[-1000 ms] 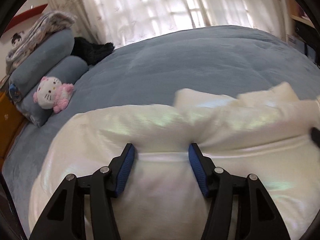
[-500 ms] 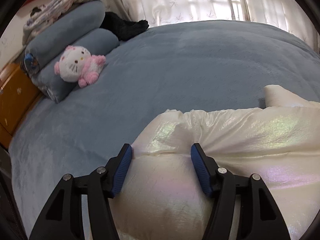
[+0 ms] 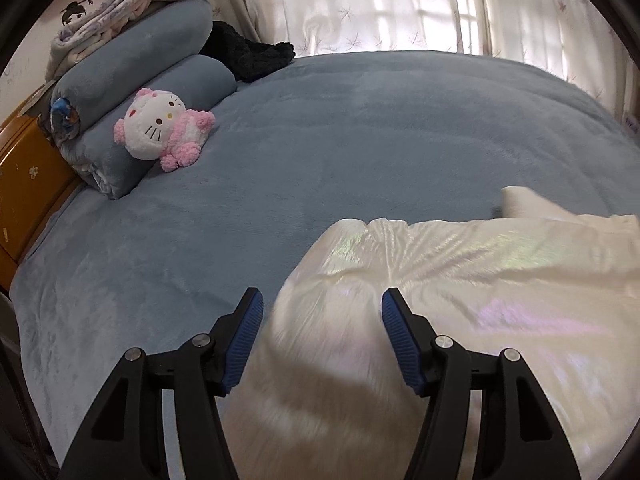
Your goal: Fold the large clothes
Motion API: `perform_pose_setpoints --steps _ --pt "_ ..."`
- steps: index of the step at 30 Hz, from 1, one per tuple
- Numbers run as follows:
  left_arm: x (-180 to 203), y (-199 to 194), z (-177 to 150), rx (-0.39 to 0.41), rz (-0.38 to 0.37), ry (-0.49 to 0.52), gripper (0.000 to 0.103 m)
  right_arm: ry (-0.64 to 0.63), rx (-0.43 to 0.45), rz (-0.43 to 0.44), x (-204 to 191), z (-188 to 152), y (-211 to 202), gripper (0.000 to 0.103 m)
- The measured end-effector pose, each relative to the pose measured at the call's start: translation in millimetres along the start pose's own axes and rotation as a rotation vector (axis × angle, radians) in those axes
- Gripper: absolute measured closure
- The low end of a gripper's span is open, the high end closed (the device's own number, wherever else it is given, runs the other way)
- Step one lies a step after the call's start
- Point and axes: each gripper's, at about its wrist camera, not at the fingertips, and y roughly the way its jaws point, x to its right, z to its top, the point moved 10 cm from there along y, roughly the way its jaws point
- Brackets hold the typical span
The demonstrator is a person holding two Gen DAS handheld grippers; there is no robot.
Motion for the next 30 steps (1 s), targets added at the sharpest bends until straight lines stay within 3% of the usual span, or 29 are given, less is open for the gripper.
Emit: perform_pose_setpoints --steps 3,8,17,26,30 --pt "-3.3 -23.9 -6.0 -0.002 -0.016 -0.001 0.042 0.004 0.002 0.027 -8.5 -6.7 -22.1 0.047" --pt "0.5 -67.1 -22.8 -0.005 -0.121 -0.025 0.042 0.025 0.002 0.095 -31.0 -25.2 -55.7 0.047" --pt "13.5 -134.0 -81.5 -0.039 -0.237 -0.008 0.042 0.036 -0.008 0.216 -73.4 -66.3 -101.1 0.047" --pt "14.7 -146.4 -149.9 -0.13 -0.321 -0.047 0.041 0.058 -0.033 0.279 -98.4 -122.5 -120.2 0.047" --pt "22.9 -144.1 -187.1 -0.198 -0.417 -0.09 0.041 0.064 -0.043 0.286 -102.9 -156.7 -125.1 0.046"
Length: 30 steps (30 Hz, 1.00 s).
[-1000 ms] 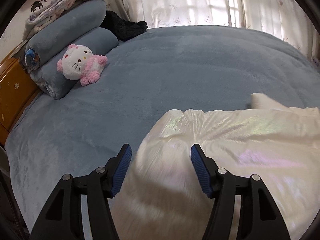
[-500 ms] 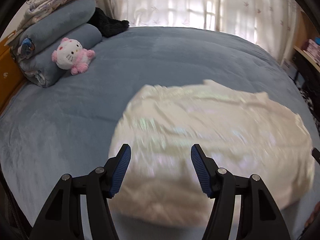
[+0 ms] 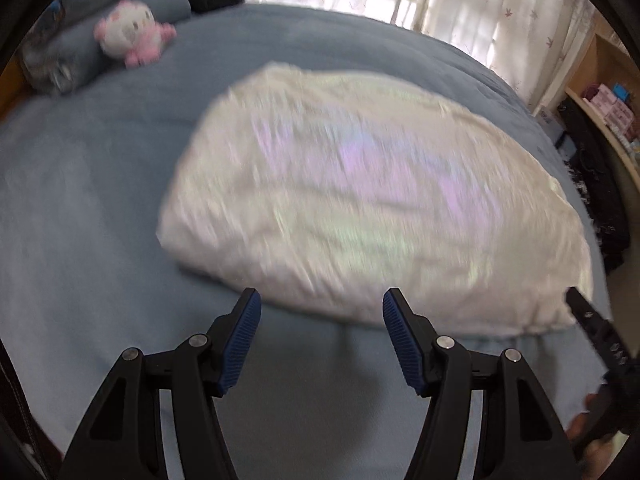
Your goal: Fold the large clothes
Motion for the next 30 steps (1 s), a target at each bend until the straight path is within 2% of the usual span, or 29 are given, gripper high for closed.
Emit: perform_pose_setpoints --steps 5,8,12,22,30 --pt "3.7 18.2 -40.9 -0.047 -0.145 -0.054 0.035 -0.045 -0.02 -0.028 -3.4 -22.3 2.6 0.046" --pt "0.5 33.4 -56.7 -0.099 -0.298 -0.176 0.034 -0.055 -0.026 -0.025 -5.8 -25.8 4.8 0.046" --pt "-10.2 37.4 -48.2 -0.027 -0.389 -0.27 0.033 -0.048 -0.017 0.003 -11.6 -22.4 5.8 0.046" --pt "-26.1 65.4 -2.2 0.061 -0.47 -0.404 0.03 -0.077 -0.01 0.085 -41.0 -15.9 14.9 0.046" --pt "-30.4 76.1 40.7 0.144 -0.488 -0.421 0.029 -0.121 -0.015 0.118 -57.4 -10.1 23.2 0.046"
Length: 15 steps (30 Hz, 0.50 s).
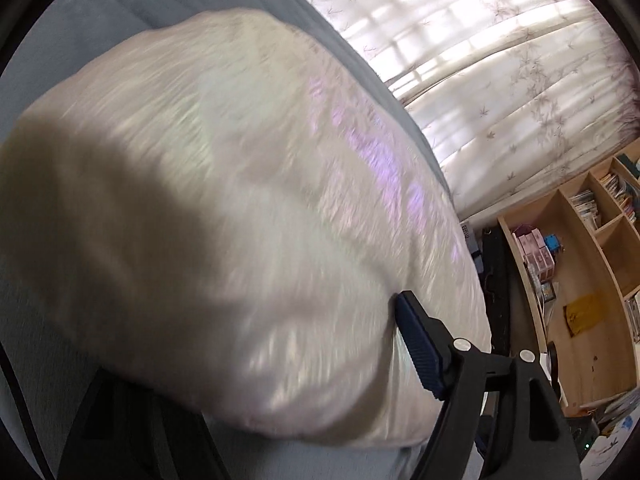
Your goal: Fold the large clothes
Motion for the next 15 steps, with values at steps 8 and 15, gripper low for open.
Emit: perform_pose_setpoints --steps 8,15 --pt "10.1 9.3 33.5 0.056 -0.034 0.013 0.029 -0.089 0.033 0.001 -22.3 38.4 12.1 0.046" --pt "11.3 -2.8 28.6 0.102 0.009 0.094 0.048 -0.219 0.173 -0.133 -43.7 127.5 44.5 0.052"
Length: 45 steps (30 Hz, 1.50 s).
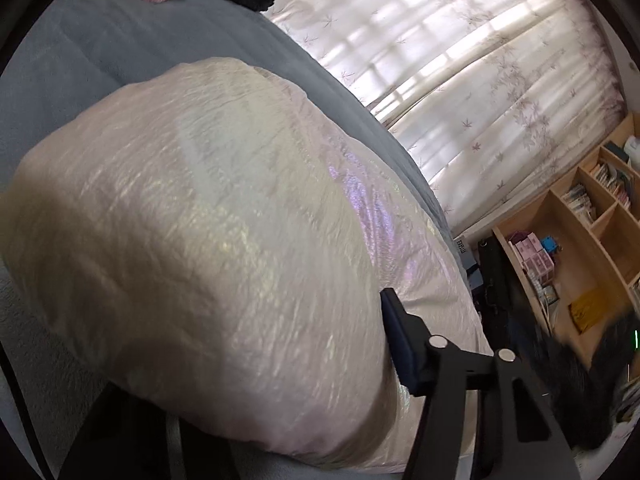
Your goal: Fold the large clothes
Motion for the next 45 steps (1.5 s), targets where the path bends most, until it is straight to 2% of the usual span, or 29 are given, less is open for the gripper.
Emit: perform_pose_setpoints --steps 4,6,8,10,14,19,28,34,38,41,45 --pt "-3.8 -2.9 0.4 0.005 0.003 0.012 0.049 0.03 -0.014 -0.095 13.1 20.8 49.5 0.054" --pt "-5.1 -4.0 1.3 0.008 0.003 0.02 0.049 0.046 -0.064 -0.134 21.9 11.3 79.4 0.054" --pt "-2.4 -2.6 -0.2 0.008 -0.006 0.03 0.049 0.085 -0.136 -0.129 28.9 -8.8 105.7 0.053" --pt "0.4 -1.2 -2.6 0.013 -0.006 0.054 0.048 0.076 -0.144 -0.136 30.7 -19.7 120.3 0.053" --pt "-8.8 -5.4 -4.5 0.028 -0.001 0.068 0.045 0.054 -0.162 -0.159 27.0 -31.1 134.3 0.053" --pt "-15.7 -11.4 -6.0 0.017 -0.026 0.051 0.04 0.096 -0.161 -0.104 30.0 -42.5 142.0 0.053" --pt "-19.3 -16.8 9.4 0.012 -0.082 -0.006 0.04 0.118 -0.167 -0.083 31.3 -50.3 151.6 0.053" --pt "-13.0 -7.6 16.9 0.001 -0.063 0.005 0.04 0.113 -0.187 -0.096 31.4 -52.2 159.0 0.052" --pt "8.9 -7.5 20.6 0.032 -0.004 0.132 0.04 0.108 -0.21 -0.11 30.7 -52.5 164.1 0.052" --pt "36.2 -13.3 15.7 0.082 0.032 0.291 0.043 0.102 -0.233 -0.118 30.3 -53.2 167.7 0.053" --pt "64.1 -16.5 9.2 0.123 0.056 0.425 0.05 0.101 -0.252 -0.118 30.3 -54.5 170.7 0.053"
